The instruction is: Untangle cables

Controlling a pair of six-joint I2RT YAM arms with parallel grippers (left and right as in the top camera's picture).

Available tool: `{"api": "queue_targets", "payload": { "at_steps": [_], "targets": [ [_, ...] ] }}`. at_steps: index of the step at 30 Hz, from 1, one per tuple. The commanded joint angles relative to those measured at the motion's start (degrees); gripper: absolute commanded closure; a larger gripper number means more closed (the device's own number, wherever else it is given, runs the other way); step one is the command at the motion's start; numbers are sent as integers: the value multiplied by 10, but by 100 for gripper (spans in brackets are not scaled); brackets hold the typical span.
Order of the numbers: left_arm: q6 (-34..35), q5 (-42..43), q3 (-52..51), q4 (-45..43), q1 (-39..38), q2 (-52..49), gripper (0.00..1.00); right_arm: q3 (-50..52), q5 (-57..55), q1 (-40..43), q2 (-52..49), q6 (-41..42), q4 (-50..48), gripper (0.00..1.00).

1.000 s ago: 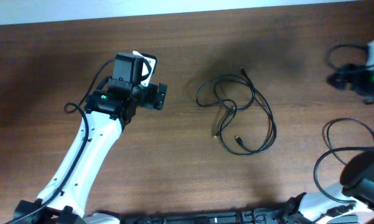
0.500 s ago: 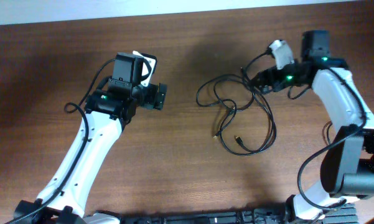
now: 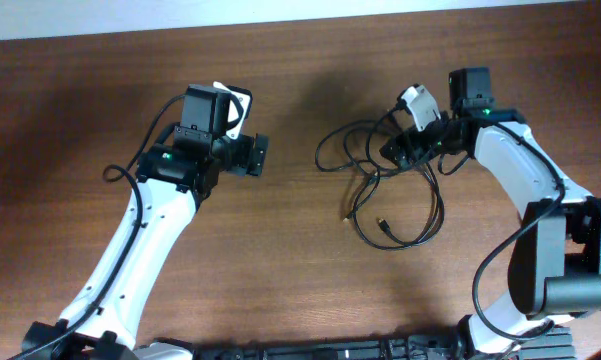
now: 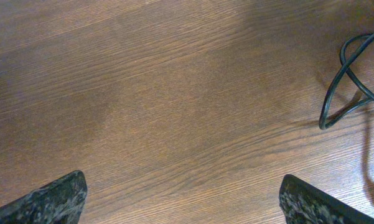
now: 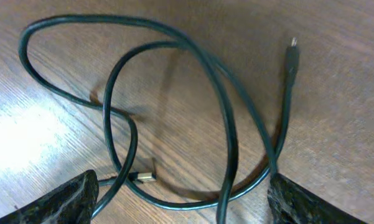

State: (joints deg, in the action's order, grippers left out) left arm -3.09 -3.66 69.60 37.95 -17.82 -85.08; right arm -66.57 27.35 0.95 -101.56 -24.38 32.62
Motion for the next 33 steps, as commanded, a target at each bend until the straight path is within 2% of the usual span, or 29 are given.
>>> {"api": "queue_targets", "payload": {
  "at_steps": [1,2,4,8,9,10,17,22,26,33],
  "targets": [
    [-9,-1,2,-1,-1,5,1,21,5,-2,-1,-4,-6,16],
    [-9,-1,2,-1,-1,5,1,26,5,-2,-1,-4,-6,17],
    [-9,-1,2,-1,-1,5,1,34,5,-2,-1,-5,-7,23],
    [-9,-1,2,-1,-1,5,1,37,12,-2,-1,-4,-7,47],
    [-9,-1,2,-1,-1,5,1,37,20,-2,-1,-4,-7,69],
    [-9,-1,2,-1,-1,5,1,37,28,-2,-1,-4,-7,96],
    [-9,-1,2,-1,-1,5,1,30,67,-1,-1,-5,-12,96],
    [-9,-1,2,-1,-1,5,1,-20,102,-1,5,-2,6,96],
    [-9,-1,2,-1,-1,5,1,-123,148,-1,28,-2,47,96],
    [-9,-1,2,-1,-1,5,1,-394,192,-1,83,26,59,96]
  ]
}}
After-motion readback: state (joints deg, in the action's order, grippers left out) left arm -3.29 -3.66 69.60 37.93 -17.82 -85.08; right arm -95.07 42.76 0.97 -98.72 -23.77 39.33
